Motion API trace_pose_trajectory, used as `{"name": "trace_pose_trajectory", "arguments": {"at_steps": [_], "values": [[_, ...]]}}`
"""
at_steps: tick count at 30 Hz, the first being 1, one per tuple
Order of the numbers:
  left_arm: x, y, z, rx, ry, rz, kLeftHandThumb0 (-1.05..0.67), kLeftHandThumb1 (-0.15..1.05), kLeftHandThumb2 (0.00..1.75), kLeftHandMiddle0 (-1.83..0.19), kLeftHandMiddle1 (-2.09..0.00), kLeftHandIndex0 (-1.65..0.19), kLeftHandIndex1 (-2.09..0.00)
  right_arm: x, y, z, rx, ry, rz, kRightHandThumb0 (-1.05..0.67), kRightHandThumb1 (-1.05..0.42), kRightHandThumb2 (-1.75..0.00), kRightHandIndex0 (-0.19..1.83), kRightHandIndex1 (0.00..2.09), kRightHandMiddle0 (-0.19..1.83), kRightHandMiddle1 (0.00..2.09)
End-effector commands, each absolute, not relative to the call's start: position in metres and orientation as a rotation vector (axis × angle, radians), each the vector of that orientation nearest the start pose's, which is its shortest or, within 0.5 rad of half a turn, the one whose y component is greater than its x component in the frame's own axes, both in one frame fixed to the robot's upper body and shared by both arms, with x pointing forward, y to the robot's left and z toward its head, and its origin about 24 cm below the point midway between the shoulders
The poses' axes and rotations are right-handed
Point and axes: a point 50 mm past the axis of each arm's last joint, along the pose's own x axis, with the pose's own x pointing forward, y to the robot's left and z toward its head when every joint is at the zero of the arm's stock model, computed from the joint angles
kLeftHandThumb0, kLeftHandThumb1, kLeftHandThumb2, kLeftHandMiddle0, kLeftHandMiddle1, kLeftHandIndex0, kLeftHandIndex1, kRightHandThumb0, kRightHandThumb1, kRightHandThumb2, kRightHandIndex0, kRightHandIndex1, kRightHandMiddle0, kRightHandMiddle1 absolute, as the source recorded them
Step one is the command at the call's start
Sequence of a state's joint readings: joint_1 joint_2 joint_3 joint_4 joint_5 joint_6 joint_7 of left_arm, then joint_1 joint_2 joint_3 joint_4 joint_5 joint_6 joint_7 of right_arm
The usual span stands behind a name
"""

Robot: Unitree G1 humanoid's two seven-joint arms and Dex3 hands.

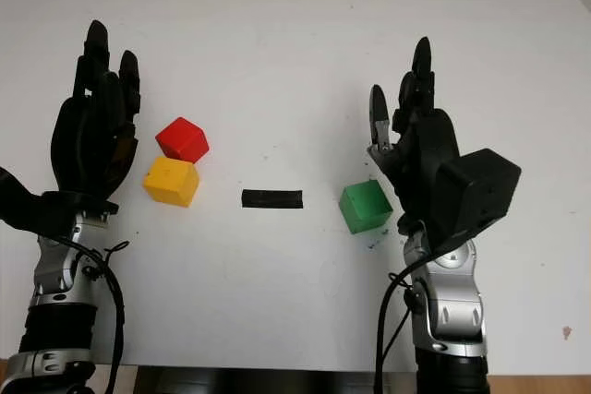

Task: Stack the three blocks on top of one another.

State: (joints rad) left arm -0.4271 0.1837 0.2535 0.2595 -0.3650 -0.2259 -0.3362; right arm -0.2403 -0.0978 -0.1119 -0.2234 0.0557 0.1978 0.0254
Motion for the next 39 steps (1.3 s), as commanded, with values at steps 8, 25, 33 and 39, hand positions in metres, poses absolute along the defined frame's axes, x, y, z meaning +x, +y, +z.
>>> {"name": "trace_pose_trajectory", "arguments": {"at_steps": [8,25,33,39], "values": [[0.316,0.207,0.133,-0.173,-0.463,-0.15,-0.69,1.05,0.43,0.18,-0.05,0.19,-0.03,0.284,-0.173,0.139,-0.036,-0.261,-0.018,-0.64,-1.05,-0.56,-0.19,0.0,-0.19,0.0],[0.341,0.246,0.253,0.528,-0.657,-0.184,-0.44,1.01,0.08,-0.34,-0.06,-0.47,-0.14,0.279,-0.178,0.144,-0.05,-0.276,-0.021,-0.6,-1.05,-0.59,-0.19,0.0,-0.19,0.0],[0.349,0.253,0.294,1.012,-0.436,-0.276,-0.53,0.92,0.04,-0.18,-0.03,-0.44,-0.07,0.28,-0.181,0.146,-0.065,-0.286,-0.023,-0.6,-1.05,-0.6,-0.19,0.0,-0.19,0.0],[0.358,0.239,0.301,1.214,-0.378,-0.338,-0.55,0.88,0.04,-0.18,-0.05,-0.45,-0.06,0.28,-0.182,0.146,-0.073,-0.289,-0.019,-0.6,-1.05,-0.61,-0.19,0.0,-0.19,0.0]]}}
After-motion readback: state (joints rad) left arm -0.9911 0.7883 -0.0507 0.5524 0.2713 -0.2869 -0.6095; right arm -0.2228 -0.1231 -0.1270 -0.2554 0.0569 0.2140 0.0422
